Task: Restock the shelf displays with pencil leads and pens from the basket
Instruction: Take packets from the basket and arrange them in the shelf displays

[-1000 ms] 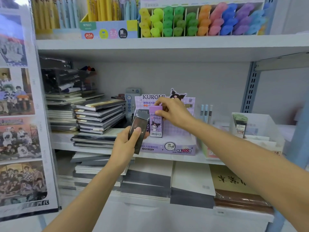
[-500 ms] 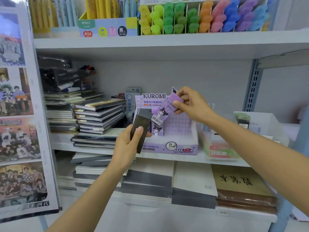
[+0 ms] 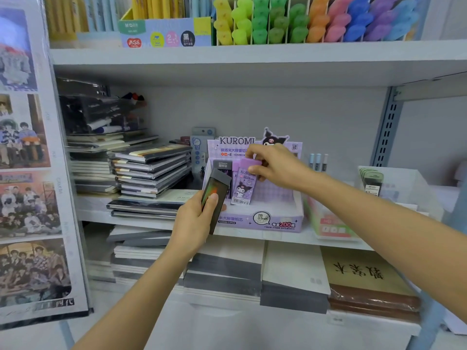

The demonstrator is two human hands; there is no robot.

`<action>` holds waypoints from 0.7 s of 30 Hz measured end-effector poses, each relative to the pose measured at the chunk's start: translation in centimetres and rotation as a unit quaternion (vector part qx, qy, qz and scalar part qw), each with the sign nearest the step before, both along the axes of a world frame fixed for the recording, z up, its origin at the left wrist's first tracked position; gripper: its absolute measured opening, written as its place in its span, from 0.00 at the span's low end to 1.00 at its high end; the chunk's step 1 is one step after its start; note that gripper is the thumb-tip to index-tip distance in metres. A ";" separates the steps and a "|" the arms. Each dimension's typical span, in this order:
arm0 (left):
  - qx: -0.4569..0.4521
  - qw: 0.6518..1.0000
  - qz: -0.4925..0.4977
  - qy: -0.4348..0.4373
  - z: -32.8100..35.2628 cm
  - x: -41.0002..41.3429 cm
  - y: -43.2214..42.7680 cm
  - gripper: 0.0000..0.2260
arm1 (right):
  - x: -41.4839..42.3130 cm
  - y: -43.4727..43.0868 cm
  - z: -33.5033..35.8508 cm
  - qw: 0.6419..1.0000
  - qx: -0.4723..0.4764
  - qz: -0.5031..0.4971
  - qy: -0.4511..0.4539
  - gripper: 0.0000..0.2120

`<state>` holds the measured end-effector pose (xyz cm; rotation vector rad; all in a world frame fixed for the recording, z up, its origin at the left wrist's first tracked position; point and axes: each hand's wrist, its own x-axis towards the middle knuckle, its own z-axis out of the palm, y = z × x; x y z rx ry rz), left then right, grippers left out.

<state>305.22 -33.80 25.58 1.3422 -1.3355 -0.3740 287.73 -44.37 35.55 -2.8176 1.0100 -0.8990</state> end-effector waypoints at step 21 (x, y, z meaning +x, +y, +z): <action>0.004 0.997 -0.040 0.065 -0.1 0.6 -0.4 0.09 | 1.8 -0.7 -2.3 0.994 -0.078 -0.055 -0.047 0.17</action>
